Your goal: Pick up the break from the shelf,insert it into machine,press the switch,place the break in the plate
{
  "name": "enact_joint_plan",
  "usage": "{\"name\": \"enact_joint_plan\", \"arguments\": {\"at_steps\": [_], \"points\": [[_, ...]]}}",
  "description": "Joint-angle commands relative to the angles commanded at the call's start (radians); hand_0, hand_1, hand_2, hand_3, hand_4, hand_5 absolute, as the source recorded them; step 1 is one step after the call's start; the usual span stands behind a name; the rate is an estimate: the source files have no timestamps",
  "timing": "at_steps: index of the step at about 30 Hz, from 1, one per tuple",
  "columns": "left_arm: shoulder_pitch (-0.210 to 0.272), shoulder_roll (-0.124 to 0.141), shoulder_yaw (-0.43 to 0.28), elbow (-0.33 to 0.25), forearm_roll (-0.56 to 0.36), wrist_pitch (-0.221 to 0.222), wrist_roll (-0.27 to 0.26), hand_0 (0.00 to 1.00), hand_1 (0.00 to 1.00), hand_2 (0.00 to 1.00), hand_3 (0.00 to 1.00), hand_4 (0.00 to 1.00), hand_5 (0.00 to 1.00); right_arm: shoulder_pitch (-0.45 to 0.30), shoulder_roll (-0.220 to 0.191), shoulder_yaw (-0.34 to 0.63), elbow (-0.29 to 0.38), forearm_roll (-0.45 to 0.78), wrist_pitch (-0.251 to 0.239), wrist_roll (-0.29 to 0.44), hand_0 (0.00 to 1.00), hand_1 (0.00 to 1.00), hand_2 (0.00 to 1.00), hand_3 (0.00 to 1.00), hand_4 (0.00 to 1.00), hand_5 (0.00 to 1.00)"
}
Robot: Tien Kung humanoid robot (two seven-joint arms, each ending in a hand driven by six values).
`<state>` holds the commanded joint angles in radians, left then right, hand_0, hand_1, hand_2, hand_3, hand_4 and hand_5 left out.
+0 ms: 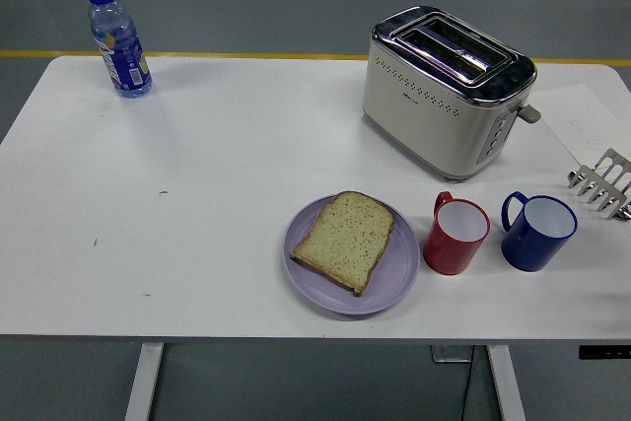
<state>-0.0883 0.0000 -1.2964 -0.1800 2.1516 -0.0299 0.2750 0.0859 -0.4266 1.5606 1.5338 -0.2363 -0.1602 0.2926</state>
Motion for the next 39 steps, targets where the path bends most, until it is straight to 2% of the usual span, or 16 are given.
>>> {"name": "enact_joint_plan", "arguments": {"at_steps": [2, 7, 20, 25, 31, 39], "points": [[-0.002, 0.000, -0.001, 0.000, 0.002, -0.001, -0.001, 0.606, 0.462, 0.441, 0.542, 0.281, 0.922, -0.020, 0.016, 0.035, -0.024, -0.003, 0.008, -0.002, 0.759, 0.729, 0.763, 0.732, 0.607, 0.228], [-0.005, 0.000, -0.007, 0.000, 0.011, -0.002, -0.002, 0.606, 0.461, 0.443, 0.542, 0.280, 0.923, -0.040, 0.027, 0.081, -0.060, -0.011, 0.027, -0.016, 0.763, 0.730, 0.760, 0.730, 0.601, 0.238], [-0.004, 0.000, -0.007, 0.000, 0.009, -0.001, -0.005, 0.607, 0.464, 0.451, 0.543, 0.280, 0.927, -0.063, 0.045, 0.137, -0.130, -0.007, 0.056, -0.038, 0.763, 0.732, 0.757, 0.724, 0.591, 0.250], [-0.005, 0.000, -0.009, 0.000, 0.010, -0.001, -0.006, 0.608, 0.465, 0.450, 0.543, 0.278, 0.928, -0.064, 0.050, 0.140, -0.144, 0.002, 0.054, -0.042, 0.764, 0.732, 0.755, 0.720, 0.588, 0.262], [-0.005, 0.000, -0.010, 0.000, 0.012, -0.001, -0.006, 0.607, 0.466, 0.453, 0.541, 0.277, 0.927, -0.067, 0.063, 0.158, -0.154, 0.041, 0.013, -0.113, 0.744, 0.705, 0.734, 0.692, 0.584, 0.270], [-0.007, 0.000, -0.016, 0.000, 0.016, 0.001, -0.008, 0.607, 0.466, 0.455, 0.543, 0.279, 0.931, -0.066, 0.082, 0.164, -0.189, 0.097, 0.007, -0.161, 0.726, 0.687, 0.719, 0.678, 0.575, 0.286]]}}
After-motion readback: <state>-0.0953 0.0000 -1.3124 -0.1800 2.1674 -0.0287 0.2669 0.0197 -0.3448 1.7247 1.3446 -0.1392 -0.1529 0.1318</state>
